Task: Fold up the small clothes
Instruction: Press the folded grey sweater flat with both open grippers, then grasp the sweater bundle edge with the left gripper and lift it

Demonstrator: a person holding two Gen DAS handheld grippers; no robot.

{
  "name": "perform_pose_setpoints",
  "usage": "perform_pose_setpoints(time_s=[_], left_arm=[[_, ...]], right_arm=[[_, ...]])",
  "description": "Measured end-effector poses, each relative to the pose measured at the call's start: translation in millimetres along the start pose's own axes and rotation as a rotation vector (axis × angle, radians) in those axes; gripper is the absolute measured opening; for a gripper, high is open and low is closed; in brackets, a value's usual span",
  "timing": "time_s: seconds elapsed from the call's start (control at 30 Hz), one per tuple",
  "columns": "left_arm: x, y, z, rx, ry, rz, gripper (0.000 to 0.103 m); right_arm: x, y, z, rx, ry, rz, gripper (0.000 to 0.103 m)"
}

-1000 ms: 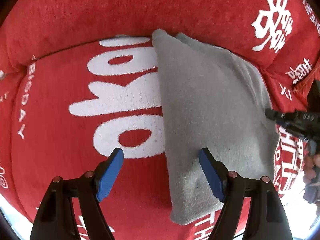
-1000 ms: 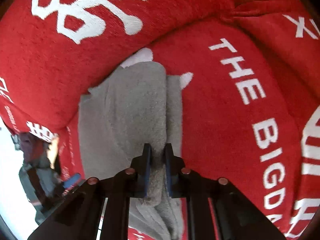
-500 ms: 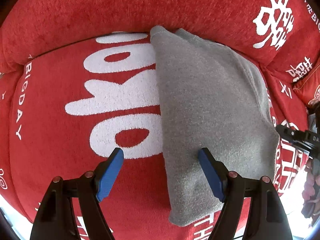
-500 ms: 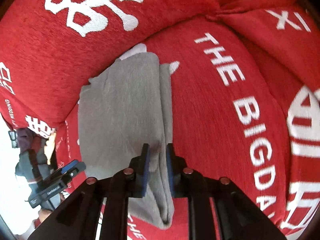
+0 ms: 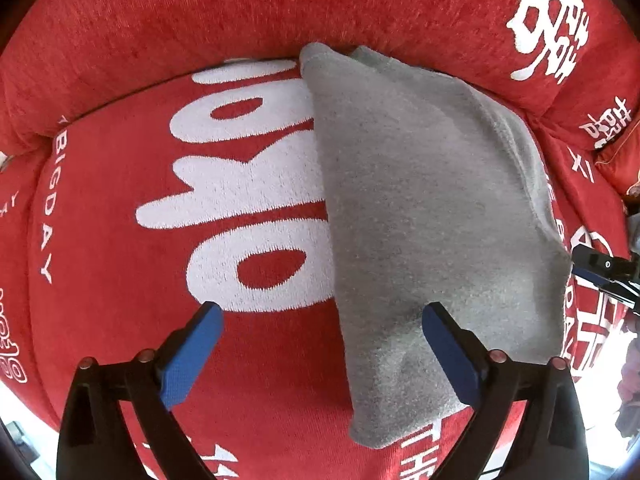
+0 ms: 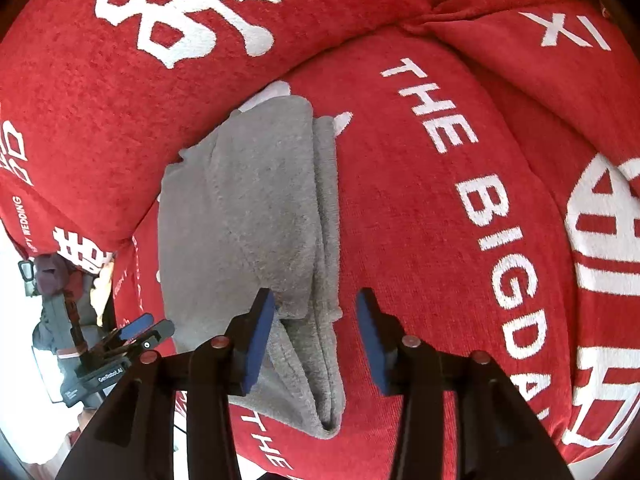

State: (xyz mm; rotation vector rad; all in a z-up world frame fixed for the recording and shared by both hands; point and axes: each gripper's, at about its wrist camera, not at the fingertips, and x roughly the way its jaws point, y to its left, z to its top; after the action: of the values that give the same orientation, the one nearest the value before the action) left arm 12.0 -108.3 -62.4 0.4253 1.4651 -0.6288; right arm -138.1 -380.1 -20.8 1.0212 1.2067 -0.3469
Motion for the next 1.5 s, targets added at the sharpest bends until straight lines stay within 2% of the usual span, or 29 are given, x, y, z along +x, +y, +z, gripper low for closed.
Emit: perform_pose_setpoints(time_s=[0.1, 0.17, 0.3, 0.33, 0.67, 0.9, 1.0, 1.1, 1.27, 1.37, 1.5], left_arm=[[2.1, 0.4, 1.3, -0.004, 0.005, 0.001, 0.1], [4.0, 0.0, 2.7, -0.004, 0.011, -0.007, 0.1], [6.6, 2.9, 4.3, -0.007, 0.024, -0.014, 0.1], [7.4, 2.7, 4.5, -0.008, 0.027, -0.015, 0.1], [29.3, 4.6, 9.5, -0.007, 0.12, -0.069, 0.102], [37.6, -1.6, 20.5, 0.01, 0.145, -0.099, 0.102], [40.4, 5.6, 25.3, -0.035, 0.17, -0.215, 0.102], [34.8, 6.8, 33.7, -0.055, 0.13, -0.317, 0.102], [47.5, -1.8, 54.2, -0.037, 0.125, -0.378, 0.102], [60.5, -1.8, 52.9, -0.029, 0.156, -0.389, 0.102], [58.5, -2.8, 55.2, -0.056, 0.129, -0.45, 0.102]], right_arm=[[1.5, 1.4, 1.6, -0.012, 0.005, -0.004, 0.047], [1.9, 1.1, 3.1, -0.01, 0.007, -0.004, 0.051], [-0.7, 3.0, 4.9, -0.033, -0.015, -0.016, 0.081], [-1.7, 3.6, 5.5, -0.04, -0.023, -0.021, 0.082], [2.3, 0.1, 12.7, -0.056, 0.008, 0.011, 0.082], [9.6, -4.2, 23.4, -0.073, 0.034, 0.048, 0.082], [15.0, -5.5, 31.8, -0.078, 0.054, 0.088, 0.082], [24.3, -9.6, 41.6, -0.073, 0.083, 0.137, 0.082], [46.9, -19.7, 60.0, -0.05, 0.148, 0.241, 0.082], [51.7, -18.5, 68.3, -0.083, 0.159, 0.285, 0.084], [59.9, -10.3, 77.6, -0.123, 0.196, 0.344, 0.084]])
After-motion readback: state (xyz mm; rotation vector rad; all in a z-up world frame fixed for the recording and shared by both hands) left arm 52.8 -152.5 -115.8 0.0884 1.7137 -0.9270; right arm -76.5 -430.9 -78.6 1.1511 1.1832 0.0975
